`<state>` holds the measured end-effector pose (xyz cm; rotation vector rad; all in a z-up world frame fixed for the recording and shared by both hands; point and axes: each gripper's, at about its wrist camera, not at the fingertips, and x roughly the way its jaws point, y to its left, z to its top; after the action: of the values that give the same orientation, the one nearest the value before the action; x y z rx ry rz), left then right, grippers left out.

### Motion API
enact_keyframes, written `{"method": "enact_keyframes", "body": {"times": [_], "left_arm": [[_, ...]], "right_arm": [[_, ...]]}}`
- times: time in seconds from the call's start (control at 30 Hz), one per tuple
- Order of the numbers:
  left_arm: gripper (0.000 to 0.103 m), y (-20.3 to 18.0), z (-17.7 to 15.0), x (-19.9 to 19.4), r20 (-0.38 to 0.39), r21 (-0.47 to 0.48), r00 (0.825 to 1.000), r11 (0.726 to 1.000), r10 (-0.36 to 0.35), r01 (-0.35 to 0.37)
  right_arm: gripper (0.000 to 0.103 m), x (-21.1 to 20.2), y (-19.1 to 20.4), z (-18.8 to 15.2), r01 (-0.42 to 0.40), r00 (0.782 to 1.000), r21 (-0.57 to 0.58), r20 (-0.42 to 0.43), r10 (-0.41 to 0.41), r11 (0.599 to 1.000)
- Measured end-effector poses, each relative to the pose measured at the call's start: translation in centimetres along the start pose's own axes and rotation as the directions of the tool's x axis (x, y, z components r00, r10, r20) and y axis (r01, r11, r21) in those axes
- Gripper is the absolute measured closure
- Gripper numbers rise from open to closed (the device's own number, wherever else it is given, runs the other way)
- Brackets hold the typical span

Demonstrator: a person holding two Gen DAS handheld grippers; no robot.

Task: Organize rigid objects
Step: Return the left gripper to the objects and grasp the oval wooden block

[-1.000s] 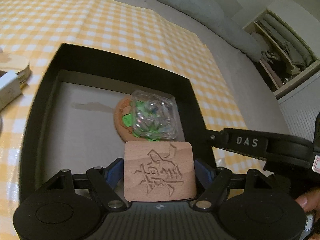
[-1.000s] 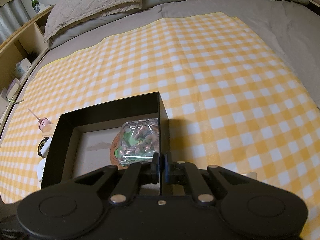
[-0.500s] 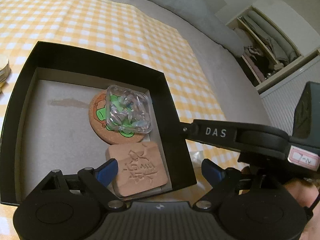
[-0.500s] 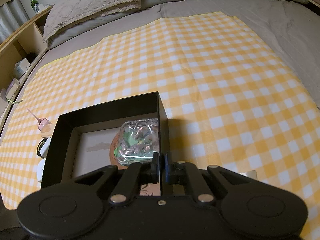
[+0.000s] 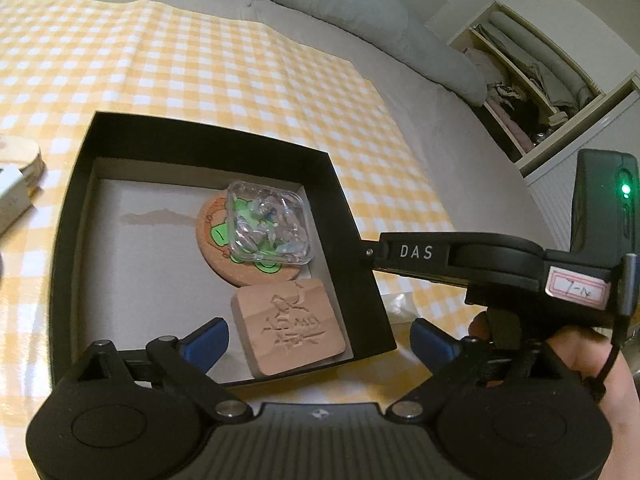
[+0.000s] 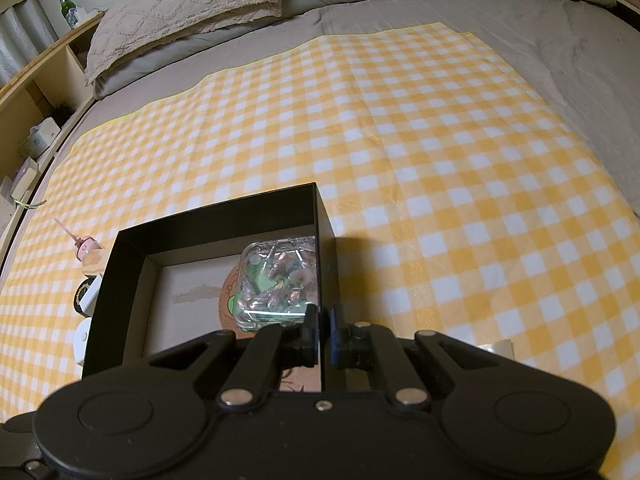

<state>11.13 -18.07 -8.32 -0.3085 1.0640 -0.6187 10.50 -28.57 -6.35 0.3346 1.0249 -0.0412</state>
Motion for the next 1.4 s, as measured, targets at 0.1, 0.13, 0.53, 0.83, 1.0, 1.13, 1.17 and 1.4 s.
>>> {"method": "enact_keyframes", "body": {"times": [0.1, 0.13, 0.53, 0.83, 1.0, 1.13, 1.17, 1.4], "left_arm": [[0.005, -0.1, 0.1, -0.7, 0.009, 0.021, 1.0, 1.0, 0.008, -0.008], [0.005, -0.2, 0.1, -1.0, 0.012, 0.031, 1.0, 0.999, 0.008, -0.009], [0.001, -1.8, 1.5, -6.1, 0.108, 0.186, 0.994, 0.981, 0.028, -0.048], [0.0, -0.7, 4.4, -10.3, 0.267, 0.191, 0.958, 0.969, 0.102, -0.156], [0.0, 1.6, 6.8, -11.5, 0.316, 0.123, 0.929, 0.962, 0.194, -0.243], [0.0, 3.7, 8.5, -12.0, 0.355, 0.105, 0.894, 0.938, 0.275, -0.33], [0.0, 4.1, 8.8, -12.1, 0.363, 0.102, 0.884, 0.931, 0.294, -0.352], [0.0, 7.8, 10.4, -11.3, 0.34, 0.103, 0.861, 0.895, 0.378, -0.433]], "right_arm": [[0.097, 0.0, 0.0, 0.0, 0.001, 1.0, 0.0, 0.0, -0.001, 1.0], [0.097, 0.0, 0.0, 0.0, 0.0, 1.0, 0.001, 0.0, 0.0, 1.0], [0.098, 0.0, 0.4, -0.2, 0.022, 1.0, -0.031, 0.005, -0.022, 0.999], [0.098, 0.0, 0.5, -0.2, 0.027, 1.0, -0.037, 0.008, -0.027, 0.999], [0.098, 0.0, 0.5, -0.2, 0.026, 1.0, -0.035, 0.008, -0.026, 0.999], [0.098, 0.0, 0.4, -0.1, 0.023, 1.0, -0.021, 0.008, -0.023, 1.0], [0.098, 0.0, 0.5, -0.1, 0.024, 1.0, -0.021, 0.008, -0.024, 0.999], [0.098, 0.0, 0.3, -0.1, 0.019, 1.0, -0.009, 0.006, -0.019, 1.0]]}}
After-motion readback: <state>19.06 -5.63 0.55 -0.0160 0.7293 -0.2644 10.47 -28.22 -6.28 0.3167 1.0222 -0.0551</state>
